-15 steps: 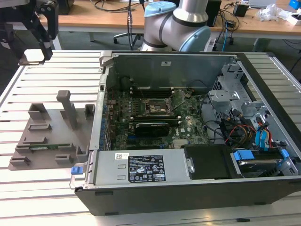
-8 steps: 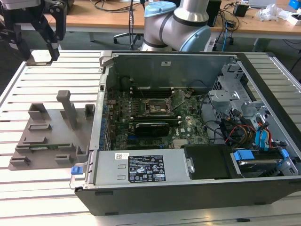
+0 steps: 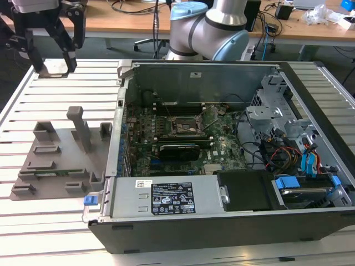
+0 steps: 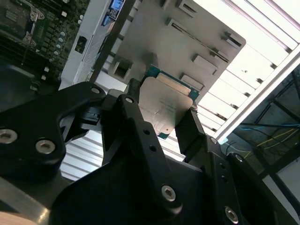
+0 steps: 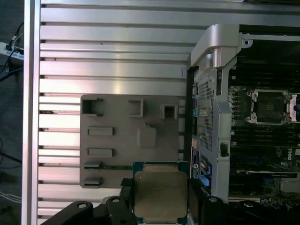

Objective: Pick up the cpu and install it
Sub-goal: 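Pick up the cpu and move it towards the insertion slot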

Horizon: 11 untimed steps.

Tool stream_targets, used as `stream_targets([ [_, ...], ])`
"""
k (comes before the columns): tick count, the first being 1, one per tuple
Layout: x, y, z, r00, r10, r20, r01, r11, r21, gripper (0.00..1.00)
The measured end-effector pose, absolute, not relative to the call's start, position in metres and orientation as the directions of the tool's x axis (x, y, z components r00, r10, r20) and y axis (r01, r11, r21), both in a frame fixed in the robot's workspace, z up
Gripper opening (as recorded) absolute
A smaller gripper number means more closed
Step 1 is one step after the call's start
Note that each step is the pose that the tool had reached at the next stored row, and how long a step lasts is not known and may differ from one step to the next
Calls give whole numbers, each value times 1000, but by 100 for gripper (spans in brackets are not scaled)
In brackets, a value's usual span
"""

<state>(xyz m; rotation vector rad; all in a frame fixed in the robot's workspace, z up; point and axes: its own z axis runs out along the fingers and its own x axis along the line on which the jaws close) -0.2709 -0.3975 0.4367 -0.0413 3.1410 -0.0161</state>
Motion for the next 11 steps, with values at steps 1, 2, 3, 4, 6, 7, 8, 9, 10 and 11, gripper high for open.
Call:
stream_targets([
  [1,-269,-397,437,-1000,-26,0,-26,1000,-10,55],
  [2,-267,-397,436,-1000,-26,0,-26,1000,-10,55],
  [3,-265,-397,436,-1000,-26,0,-26,1000,-10,55],
  [4,-264,-397,436,-1000,-26,0,-26,1000,-10,55],
  [6,-261,-397,436,-1000,-26,0,-26,1000,-10,55],
  [7,-260,-397,436,-1000,-26,0,-26,1000,-10,55],
  [8,-259,-397,436,-1000,-26,0,-26,1000,-10,55],
  [9,-258,-397,436,-1000,-26,0,-26,1000,-10,55],
  [10,-257,-397,436,-1000,-26,0,-26,1000,-10,55],
  [11,-257,-397,436,-1000,-26,0,-26,1000,-10,55],
])
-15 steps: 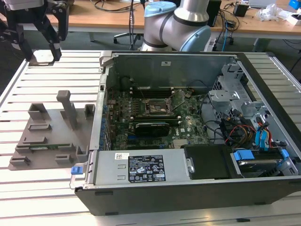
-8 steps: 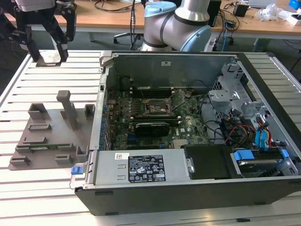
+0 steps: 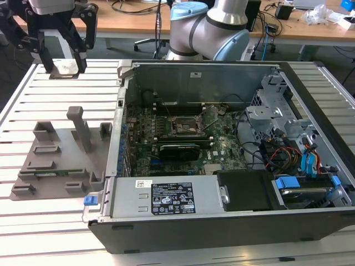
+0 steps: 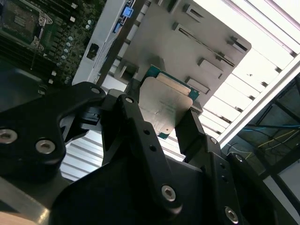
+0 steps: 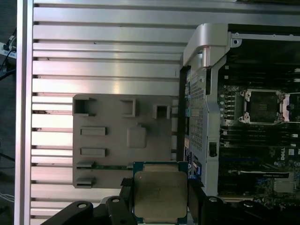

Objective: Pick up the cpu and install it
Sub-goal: 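Pick up the cpu and move it towards the insertion slot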

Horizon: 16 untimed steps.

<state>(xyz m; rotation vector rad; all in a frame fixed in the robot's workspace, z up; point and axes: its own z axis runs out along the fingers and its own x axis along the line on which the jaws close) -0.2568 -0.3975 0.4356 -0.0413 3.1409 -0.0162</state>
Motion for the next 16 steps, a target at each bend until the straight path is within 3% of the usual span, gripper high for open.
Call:
stream_targets([
  [16,-225,-397,432,-1000,-26,0,-26,1000,-11,55],
])
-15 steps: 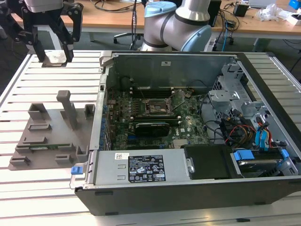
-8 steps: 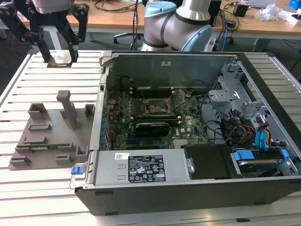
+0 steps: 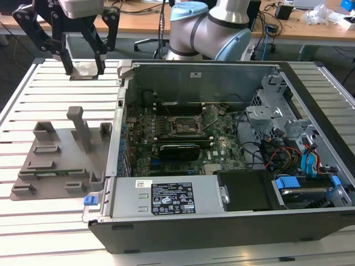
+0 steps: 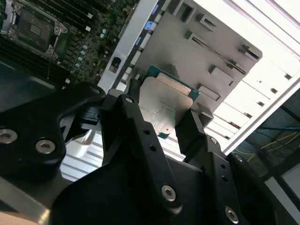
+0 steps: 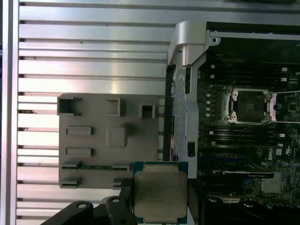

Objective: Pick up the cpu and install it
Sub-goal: 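Pick up the cpu and move it towards the insertion slot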

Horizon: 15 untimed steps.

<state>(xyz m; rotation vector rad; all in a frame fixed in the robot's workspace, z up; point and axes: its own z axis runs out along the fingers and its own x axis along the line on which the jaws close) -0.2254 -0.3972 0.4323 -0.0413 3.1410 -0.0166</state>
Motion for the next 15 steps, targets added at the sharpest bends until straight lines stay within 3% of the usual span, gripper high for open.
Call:
stream_targets([
  [15,-182,-390,417,-1000,-26,1,-26,999,-19,55],
])
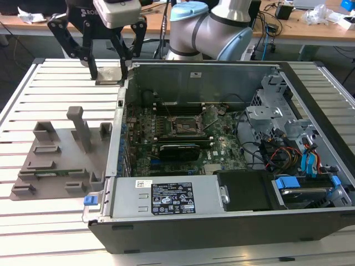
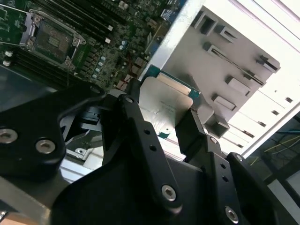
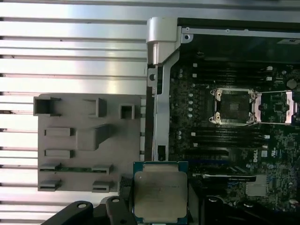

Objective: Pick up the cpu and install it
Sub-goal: 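Pick up the cpu and move it towards the insertion slot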

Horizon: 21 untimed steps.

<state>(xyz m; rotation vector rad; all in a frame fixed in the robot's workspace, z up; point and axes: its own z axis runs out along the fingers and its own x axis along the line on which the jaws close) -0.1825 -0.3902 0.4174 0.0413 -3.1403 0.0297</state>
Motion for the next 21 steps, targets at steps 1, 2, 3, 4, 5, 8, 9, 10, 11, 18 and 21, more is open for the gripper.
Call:
stream_targets([
  [1,-179,-389,416,-1000,-26,1,-26,999,-20,55],
  [2,-175,-386,414,-1000,-26,1,-26,999,-20,55],
  [3,-171,-384,412,-1000,-26,2,-26,999,-21,55],
  [4,-168,-382,410,-1000,-26,2,-26,999,-22,55],
  [5,-164,-380,408,-1000,-26,2,-26,999,-23,55],
  [8,-149,-373,398,-1000,-26,3,-26,999,-26,55],
  [9,-147,-372,397,-1000,-26,3,-26,999,-27,55],
  [10,-145,-371,395,-1000,-26,3,-26,999,-28,55],
  [11,-143,-371,393,-1000,-26,3,-26,999,-29,55],
  [18,-131,-368,383,-1000,-26,3,-26,999,-30,55],
  [21,-125,-367,378,-1000,-26,3,-26,999,-30,55],
])
